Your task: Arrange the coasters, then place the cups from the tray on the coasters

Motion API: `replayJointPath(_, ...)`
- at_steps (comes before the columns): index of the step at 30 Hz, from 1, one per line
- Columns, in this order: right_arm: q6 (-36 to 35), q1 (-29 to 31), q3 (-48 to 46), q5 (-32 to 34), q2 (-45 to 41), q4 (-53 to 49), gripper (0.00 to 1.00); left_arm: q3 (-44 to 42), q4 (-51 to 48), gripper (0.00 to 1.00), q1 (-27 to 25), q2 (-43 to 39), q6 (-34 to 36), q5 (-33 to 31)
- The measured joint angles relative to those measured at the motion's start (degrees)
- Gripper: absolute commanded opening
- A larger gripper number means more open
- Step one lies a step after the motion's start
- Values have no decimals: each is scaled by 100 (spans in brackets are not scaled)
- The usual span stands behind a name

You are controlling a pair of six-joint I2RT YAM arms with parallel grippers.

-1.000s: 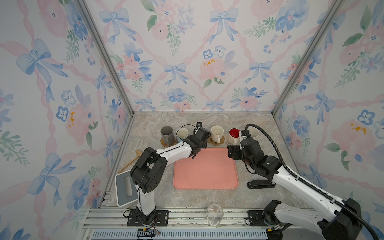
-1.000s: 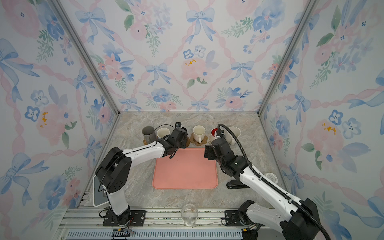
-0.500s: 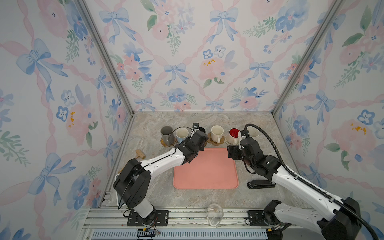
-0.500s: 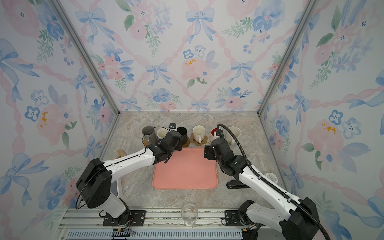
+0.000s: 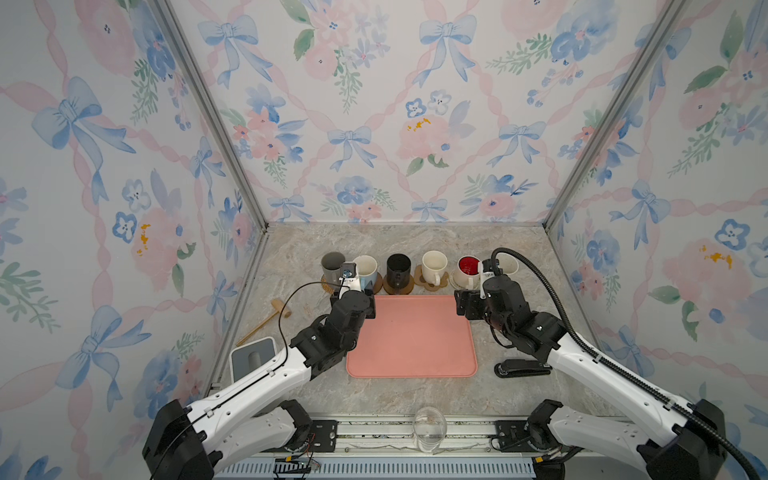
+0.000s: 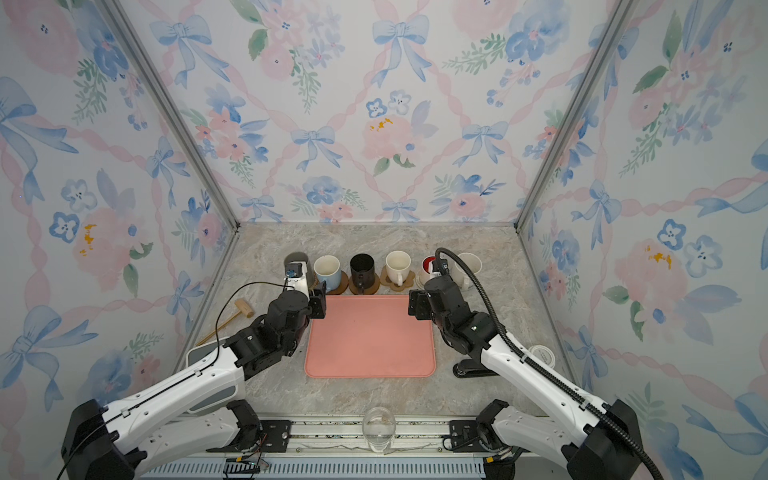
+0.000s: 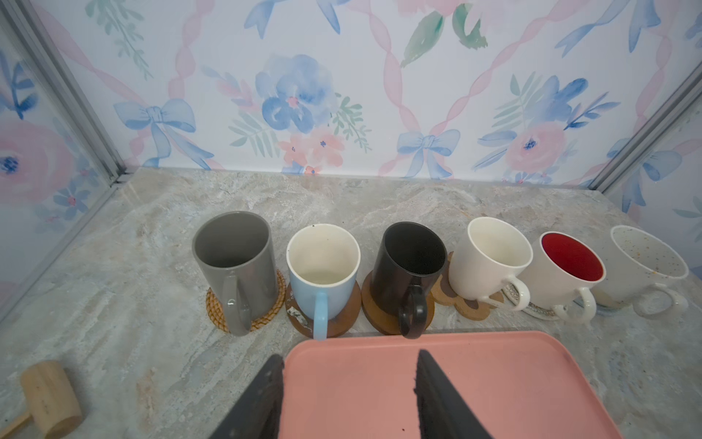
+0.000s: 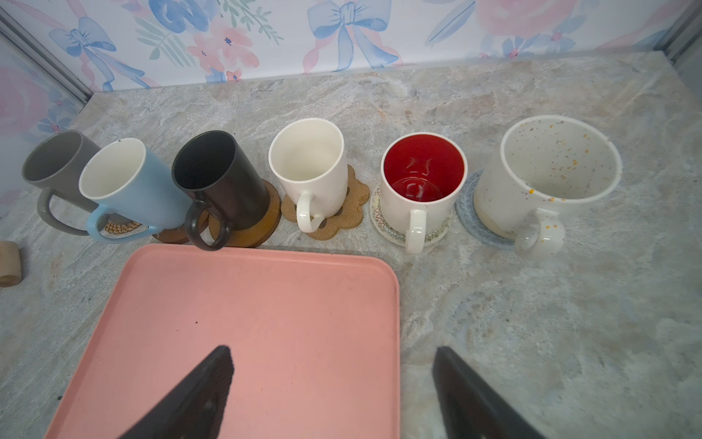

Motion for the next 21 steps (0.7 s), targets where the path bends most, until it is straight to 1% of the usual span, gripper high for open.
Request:
replayJointPath(3, -109, 4, -9, 59, -240, -31, 87, -525, 142, 56, 127, -691, 284, -20)
replayJointPath(6, -249, 4, -96, 136, -654, -39, 89, -876, 142, 62, 328, -1163, 490, -39)
replayJointPath(7, -293, 4, -136, 155, -780, -46, 90, -968, 144, 63, 380, -1285, 557, -48)
replayJointPath(8, -358, 4, -197, 177, -949, -61, 98, -1064, 142, 67, 431, -1408, 619, -68)
replayJointPath(9, -407, 2, -249, 181, -1078, -72, 97, -1145, 138, 70, 466, -1504, 684, -79)
replayJointPath(13, -789, -4, -535, 74, -1598, -90, 97, -1464, 166, 79, 577, -1753, 986, -146)
replayJointPath(17, -1064, -68, -743, -4, -2033, -157, 97, -1834, 334, 89, 730, -1779, 1196, -275)
replayJointPath(19, -1150, -136, -820, 87, -2212, -181, 97, -2017, 439, 98, 879, -1773, 1266, -289)
replayJointPath(21, -1259, -262, -920, 302, -2369, -177, 97, -2173, 570, 98, 1060, -1738, 1298, -293)
